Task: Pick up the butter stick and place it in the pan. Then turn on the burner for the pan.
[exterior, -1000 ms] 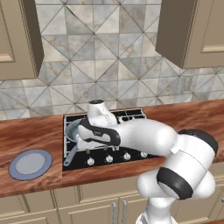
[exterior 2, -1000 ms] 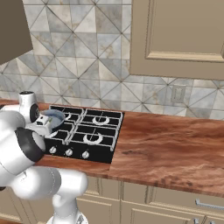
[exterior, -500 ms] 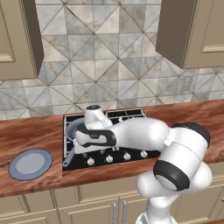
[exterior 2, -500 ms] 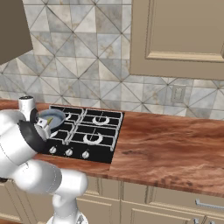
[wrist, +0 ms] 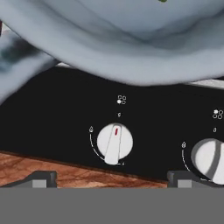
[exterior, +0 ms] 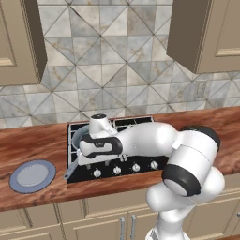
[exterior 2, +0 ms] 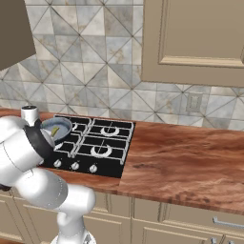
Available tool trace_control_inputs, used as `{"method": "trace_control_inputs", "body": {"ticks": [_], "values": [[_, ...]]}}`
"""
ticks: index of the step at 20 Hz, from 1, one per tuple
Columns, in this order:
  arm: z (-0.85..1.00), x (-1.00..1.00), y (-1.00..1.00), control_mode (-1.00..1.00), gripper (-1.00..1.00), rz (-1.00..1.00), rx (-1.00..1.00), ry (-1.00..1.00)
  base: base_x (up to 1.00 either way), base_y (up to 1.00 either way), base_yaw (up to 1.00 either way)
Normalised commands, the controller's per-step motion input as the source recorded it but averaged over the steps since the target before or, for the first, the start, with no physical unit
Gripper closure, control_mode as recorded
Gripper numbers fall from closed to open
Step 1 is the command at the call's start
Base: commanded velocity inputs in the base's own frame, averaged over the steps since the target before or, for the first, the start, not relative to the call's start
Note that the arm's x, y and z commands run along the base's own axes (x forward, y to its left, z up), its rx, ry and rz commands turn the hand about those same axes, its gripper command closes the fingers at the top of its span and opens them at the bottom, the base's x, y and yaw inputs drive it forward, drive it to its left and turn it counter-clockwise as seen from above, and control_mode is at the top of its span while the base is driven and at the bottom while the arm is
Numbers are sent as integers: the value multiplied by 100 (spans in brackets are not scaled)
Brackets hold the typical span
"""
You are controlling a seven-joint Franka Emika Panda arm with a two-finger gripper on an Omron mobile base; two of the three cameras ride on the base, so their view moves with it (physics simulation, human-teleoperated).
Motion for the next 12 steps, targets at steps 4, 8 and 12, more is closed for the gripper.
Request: {"method": "trace_control_inputs", "body": {"ticks": [4, 8, 12], "values": [[0, 0, -6, -100, -100, 0, 0, 0, 0, 0, 0], [0, 0, -20, -100, -100, 0, 0, -2, 0, 0, 0], [0, -6, -23, -100, -100, 0, 0, -5, 0, 0, 0]]}}
